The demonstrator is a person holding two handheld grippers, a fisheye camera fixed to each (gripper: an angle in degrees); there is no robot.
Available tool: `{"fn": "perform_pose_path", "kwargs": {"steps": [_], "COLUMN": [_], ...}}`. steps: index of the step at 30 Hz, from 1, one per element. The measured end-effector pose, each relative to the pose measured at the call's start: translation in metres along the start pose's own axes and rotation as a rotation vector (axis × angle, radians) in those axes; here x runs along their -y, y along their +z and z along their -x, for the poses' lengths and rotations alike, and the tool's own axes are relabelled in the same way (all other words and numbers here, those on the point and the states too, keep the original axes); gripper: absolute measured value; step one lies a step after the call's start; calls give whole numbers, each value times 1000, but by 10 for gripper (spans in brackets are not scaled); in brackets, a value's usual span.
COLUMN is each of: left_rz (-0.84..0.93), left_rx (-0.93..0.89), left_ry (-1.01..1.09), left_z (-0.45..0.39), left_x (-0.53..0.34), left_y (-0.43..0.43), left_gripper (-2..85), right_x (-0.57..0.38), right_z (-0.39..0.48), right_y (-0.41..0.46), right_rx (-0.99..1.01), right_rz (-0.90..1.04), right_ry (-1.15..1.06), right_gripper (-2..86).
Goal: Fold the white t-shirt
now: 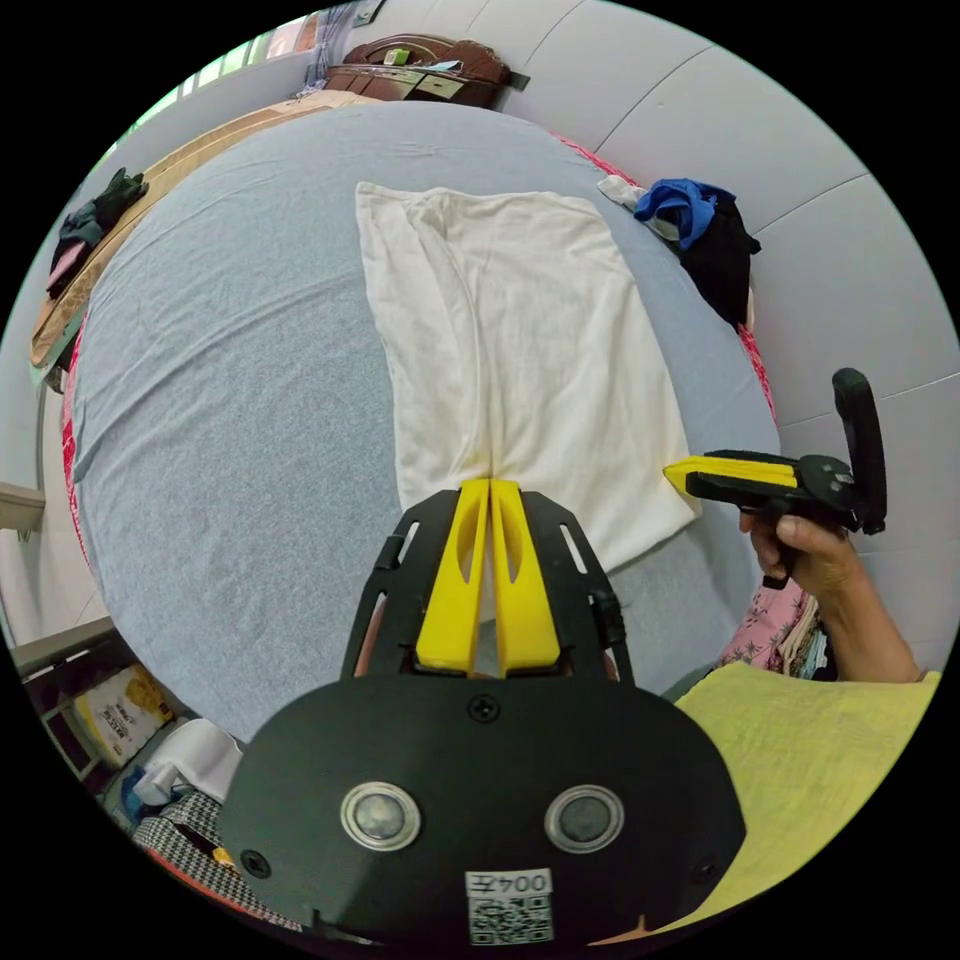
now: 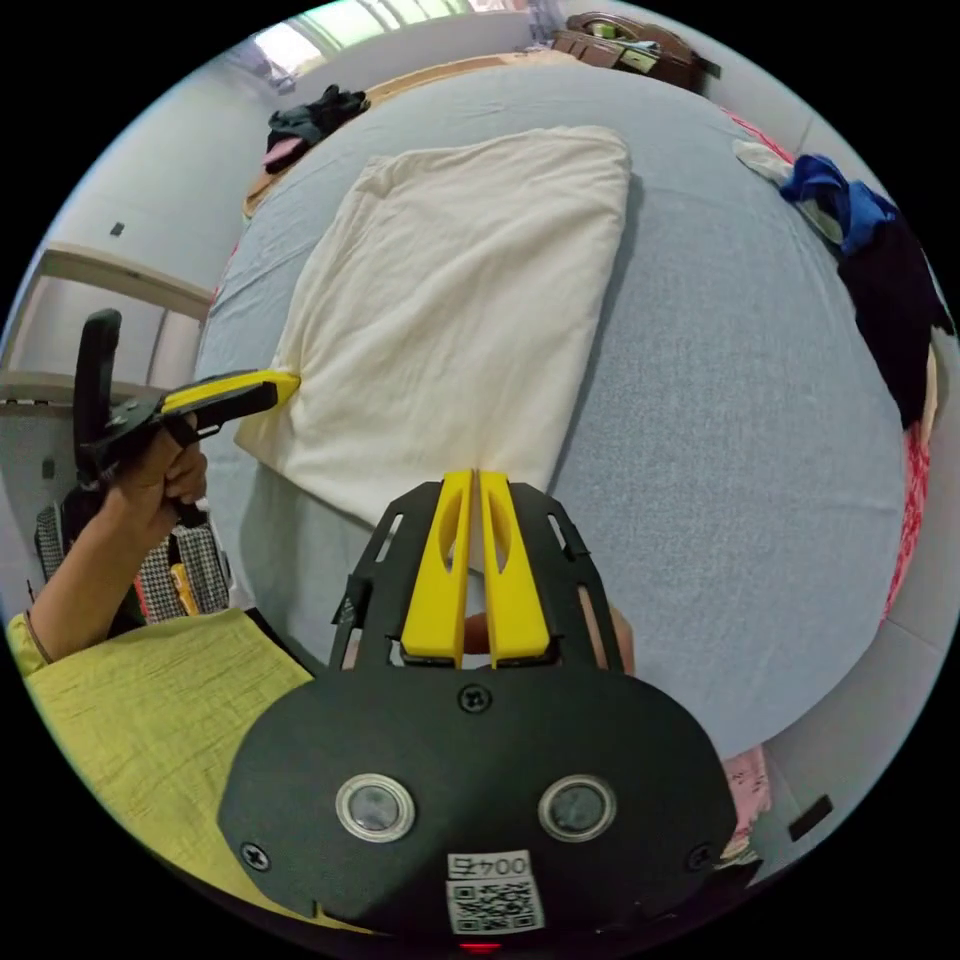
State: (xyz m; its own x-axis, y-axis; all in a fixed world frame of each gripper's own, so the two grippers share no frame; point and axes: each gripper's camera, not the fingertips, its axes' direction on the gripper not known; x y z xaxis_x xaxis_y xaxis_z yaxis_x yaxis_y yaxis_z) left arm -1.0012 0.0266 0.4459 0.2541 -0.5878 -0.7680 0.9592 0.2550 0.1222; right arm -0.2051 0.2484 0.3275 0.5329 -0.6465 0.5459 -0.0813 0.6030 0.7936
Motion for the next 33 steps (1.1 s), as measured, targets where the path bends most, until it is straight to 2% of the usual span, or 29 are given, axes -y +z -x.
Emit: {"fn": "perform_pose_path", "kwargs": {"steps": [5,6,8,9,11,20,25,31,33], "left_rz": [8,13,22,26,27,41,45,41,44], "left_rx": [24,28,28,28,30,28,26,15,7], "left_ry": [14,19,21,25,32,26,29,30,36], "left_z": [-9,-10,-11,-11,-11,-5,2,15,21], "left_x": [7,9,12,14,15,21,21,19,18], "left_y": [3,4,4,5,5,-1,-6,-16,-21], "left_gripper": [7,7,7,7,7,6,6,7,7], "right_x": [-44,-53,-105,-117,-154,-189,-190,-195,-198], "right_z": [-24,-24,-16,-14,-4,43,58,64,53], "right_y": [-21,-28,-64,-69,-69,-50,-48,-56,-60], "right_rx": [220,215,128,103,24,-237,-314,-403,-362], "right_rz": [-66,-108,-357,-387,-396,-345,-306,-315,-305], "right_ry": [-24,-21,-55,-63,-81,-189,-249,-289,-270], "right_gripper": [3,6,37,50,92,72,77,32,13]}}
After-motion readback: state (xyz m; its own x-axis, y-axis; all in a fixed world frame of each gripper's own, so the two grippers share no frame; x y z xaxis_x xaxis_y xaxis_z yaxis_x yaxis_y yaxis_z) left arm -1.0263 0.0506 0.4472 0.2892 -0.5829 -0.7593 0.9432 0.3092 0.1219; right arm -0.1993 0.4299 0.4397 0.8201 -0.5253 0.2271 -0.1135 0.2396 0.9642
